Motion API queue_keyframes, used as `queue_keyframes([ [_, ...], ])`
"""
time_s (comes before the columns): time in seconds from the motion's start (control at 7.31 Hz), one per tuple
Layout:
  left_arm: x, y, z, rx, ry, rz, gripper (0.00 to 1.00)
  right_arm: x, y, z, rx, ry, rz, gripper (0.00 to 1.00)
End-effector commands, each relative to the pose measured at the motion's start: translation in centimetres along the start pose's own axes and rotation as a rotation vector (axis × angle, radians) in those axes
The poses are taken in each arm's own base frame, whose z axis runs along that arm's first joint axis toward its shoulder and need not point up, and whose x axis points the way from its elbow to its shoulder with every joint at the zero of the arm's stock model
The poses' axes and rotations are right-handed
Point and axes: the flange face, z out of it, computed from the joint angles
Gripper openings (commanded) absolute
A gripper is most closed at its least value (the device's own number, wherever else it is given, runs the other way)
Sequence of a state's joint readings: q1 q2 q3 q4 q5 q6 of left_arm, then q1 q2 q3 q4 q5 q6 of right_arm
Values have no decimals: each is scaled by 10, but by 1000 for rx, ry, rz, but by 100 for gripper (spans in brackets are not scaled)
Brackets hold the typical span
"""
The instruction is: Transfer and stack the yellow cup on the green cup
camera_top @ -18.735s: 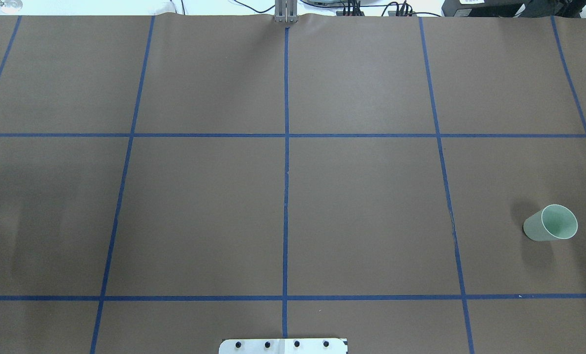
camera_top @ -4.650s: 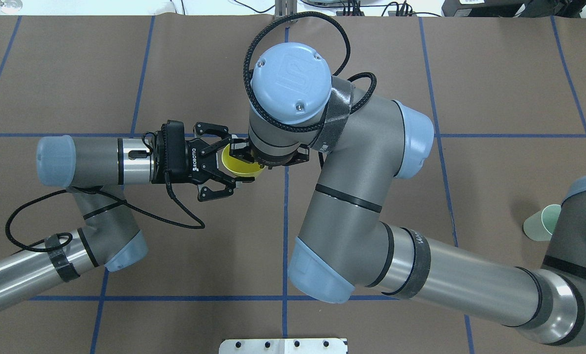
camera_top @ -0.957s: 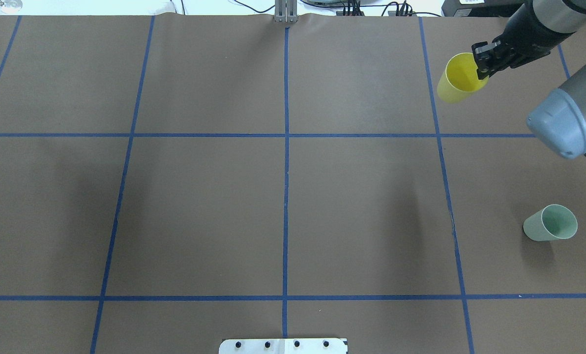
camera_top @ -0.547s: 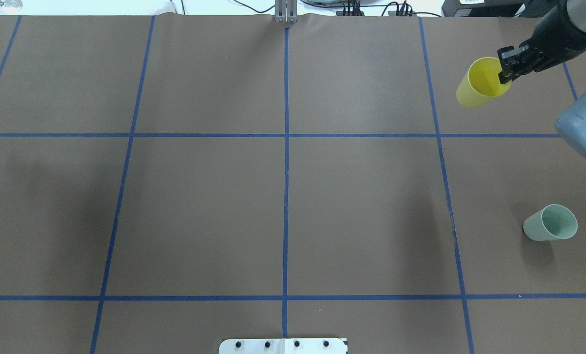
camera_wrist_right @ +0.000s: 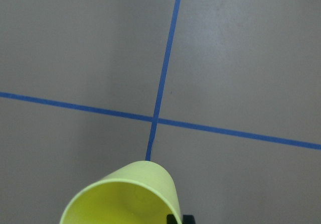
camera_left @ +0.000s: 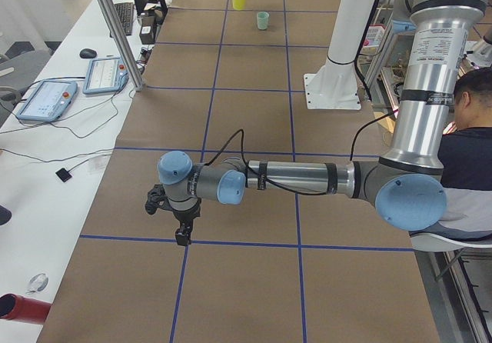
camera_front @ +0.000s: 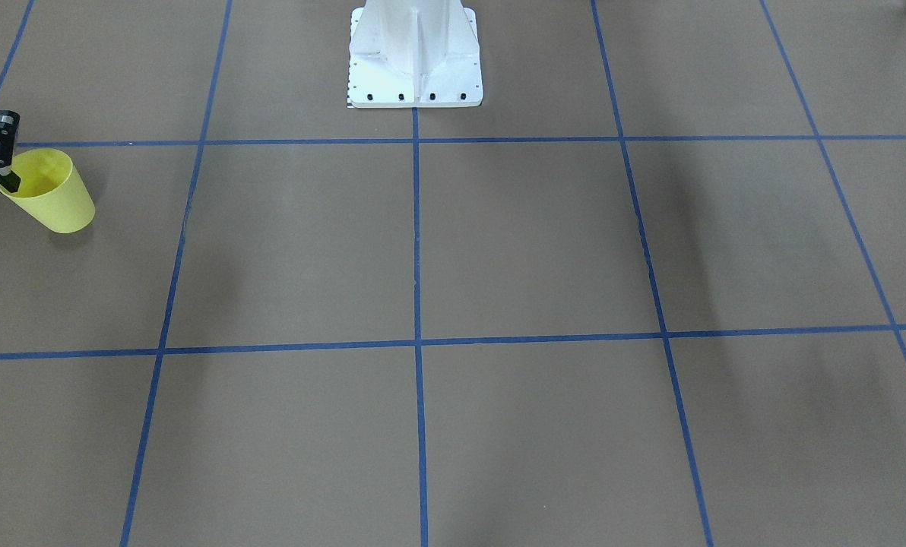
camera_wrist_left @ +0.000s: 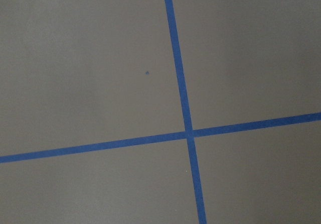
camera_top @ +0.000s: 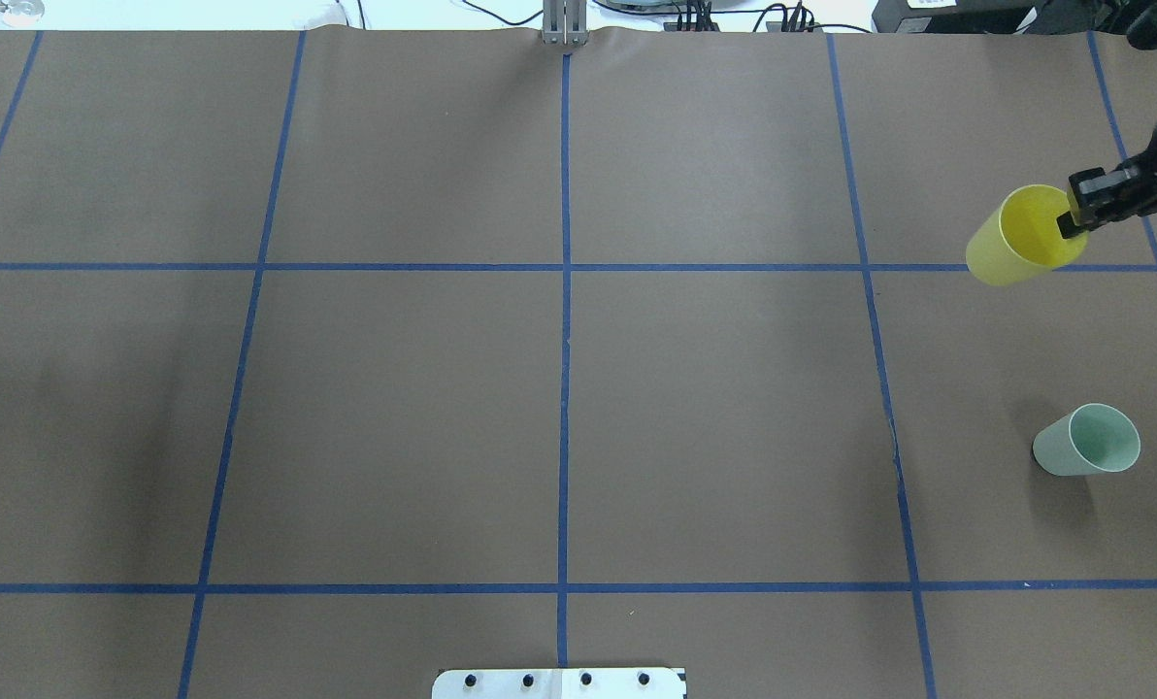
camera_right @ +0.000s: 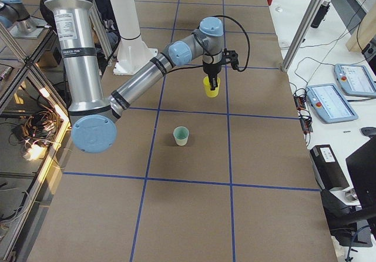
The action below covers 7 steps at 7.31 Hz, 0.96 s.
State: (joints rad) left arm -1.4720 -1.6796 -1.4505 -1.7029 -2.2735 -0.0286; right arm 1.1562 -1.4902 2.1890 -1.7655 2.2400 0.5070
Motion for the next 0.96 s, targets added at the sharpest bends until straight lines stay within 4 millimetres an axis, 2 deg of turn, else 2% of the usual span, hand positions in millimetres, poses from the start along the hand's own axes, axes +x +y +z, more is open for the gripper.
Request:
queue_keyframes([
  [0.0,-4,6,1,0,5,-7,100,37,45,14,-36,12,31,0],
  [0.27,-4,6,1,4,5,-6,100,84,92,48,-65,-73,21,0],
  [0.55,-2,6,-1,8,6,-2,100,142,114,100,-63,-106,12,0],
  [0.68,-2,7,-2,9,6,-1,100,151,120,109,-79,-150,28,0],
  [0.82,-1,7,-2,11,6,0,100,152,122,103,-74,-156,63,0],
])
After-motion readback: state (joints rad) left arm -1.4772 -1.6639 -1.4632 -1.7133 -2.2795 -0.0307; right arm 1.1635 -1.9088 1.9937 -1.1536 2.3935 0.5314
